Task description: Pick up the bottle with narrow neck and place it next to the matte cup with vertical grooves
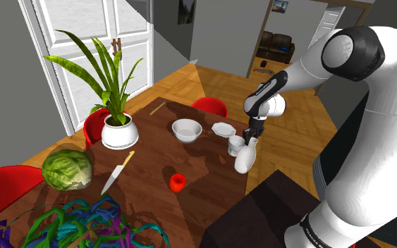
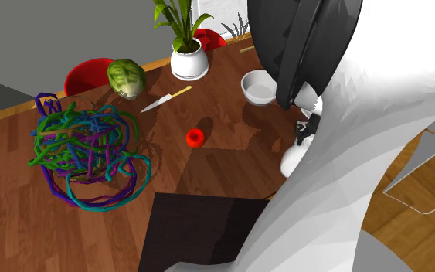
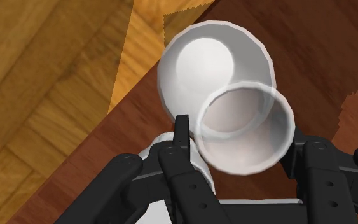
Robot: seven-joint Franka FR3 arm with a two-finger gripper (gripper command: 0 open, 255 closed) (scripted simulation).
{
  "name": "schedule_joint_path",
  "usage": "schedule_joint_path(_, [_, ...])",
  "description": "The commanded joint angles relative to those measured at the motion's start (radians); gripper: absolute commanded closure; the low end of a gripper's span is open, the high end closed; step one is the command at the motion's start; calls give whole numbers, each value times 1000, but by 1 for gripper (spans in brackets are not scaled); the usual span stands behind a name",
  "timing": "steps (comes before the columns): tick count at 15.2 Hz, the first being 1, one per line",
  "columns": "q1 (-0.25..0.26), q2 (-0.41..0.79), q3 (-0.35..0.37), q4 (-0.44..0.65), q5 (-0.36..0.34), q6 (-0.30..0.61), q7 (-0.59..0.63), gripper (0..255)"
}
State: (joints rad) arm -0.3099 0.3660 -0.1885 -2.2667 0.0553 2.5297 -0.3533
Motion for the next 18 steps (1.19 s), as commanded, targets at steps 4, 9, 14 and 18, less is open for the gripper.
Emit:
schedule_joint_path(4, [0, 0, 0, 0, 0, 0, 0, 0])
schedule_joint_path(9, [8, -55, -9, 6, -16, -60, 11, 0])
schedule_joint_path(14, [14, -101, -15, 16, -30, -116, 21, 0])
schedule_joint_path(18, [14, -101, -15, 16, -30, -116, 21, 0])
